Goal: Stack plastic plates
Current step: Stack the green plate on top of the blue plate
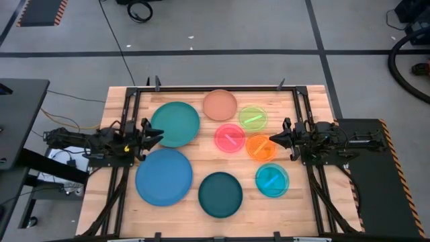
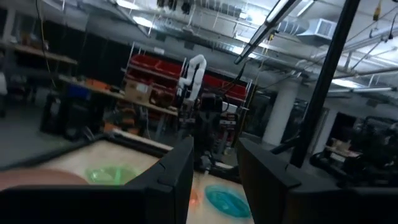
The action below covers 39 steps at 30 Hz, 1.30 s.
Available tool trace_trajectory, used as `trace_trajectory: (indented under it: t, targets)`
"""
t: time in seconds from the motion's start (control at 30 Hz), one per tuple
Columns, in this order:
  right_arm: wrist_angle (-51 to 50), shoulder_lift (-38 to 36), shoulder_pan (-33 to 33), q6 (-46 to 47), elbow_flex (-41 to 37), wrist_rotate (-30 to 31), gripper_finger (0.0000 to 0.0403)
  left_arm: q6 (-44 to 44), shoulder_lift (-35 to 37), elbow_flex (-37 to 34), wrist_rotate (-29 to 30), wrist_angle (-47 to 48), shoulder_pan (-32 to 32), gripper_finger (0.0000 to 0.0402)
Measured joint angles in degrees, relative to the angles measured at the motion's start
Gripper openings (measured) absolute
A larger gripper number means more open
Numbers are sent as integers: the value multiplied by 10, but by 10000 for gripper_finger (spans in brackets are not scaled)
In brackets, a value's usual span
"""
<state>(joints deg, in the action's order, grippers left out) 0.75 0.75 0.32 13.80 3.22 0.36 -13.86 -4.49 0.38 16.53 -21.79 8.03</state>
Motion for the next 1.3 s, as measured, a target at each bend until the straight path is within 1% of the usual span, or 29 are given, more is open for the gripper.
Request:
trace_trajectory:
  t: [0.07, 0.23, 0.37, 0.43, 0.53, 0.6, 0.67, 0.77, 0.9, 1.03, 1.13, 1.2, 1.3]
  targets:
    - [0, 0, 0, 0, 0, 0, 11, 18, 0, 0, 0, -12, 0, 130]
    - [0, 0, 0, 0, 0, 0, 11, 20, 0, 0, 0, -19, 0, 130]
    - [1, 0, 0, -5, 0, 10, 11, -29, 0, 0, -10, -20, 3, 130]
    - [12, 0, 0, -17, 0, 22, 11, -30, 0, 0, -18, -16, 6, 130]
    - [37, 0, 0, -20, 0, 36, 11, -33, 0, 0, -19, 4, 10, 130]
    - [52, 0, 0, -46, 0, 43, 11, -35, 0, 0, -17, 22, 10, 130]
    - [72, 0, 0, -66, 0, 46, 11, -45, -3, 11, 0, 78, 10, 130]
    - [100, 0, 0, -46, 0, 45, 11, -64, -29, 45, 29, 153, 9, 130]
    - [123, 0, 0, -36, 0, 46, 11, -91, -90, 80, 30, 215, 9, 130]
    - [140, 0, 0, -47, 0, 97, 11, -106, -167, 105, 31, 228, 9, 130]
    - [145, 0, -1, -6, 0, 125, 11, -113, -232, 126, 32, 234, 8, 130]
    - [146, 0, -1, 12, 0, 125, 11, -113, -272, 145, 32, 239, 8, 130]
    - [139, 8, -1, 13, 0, 87, 11, -124, -334, 179, 32, 269, 8, 130]
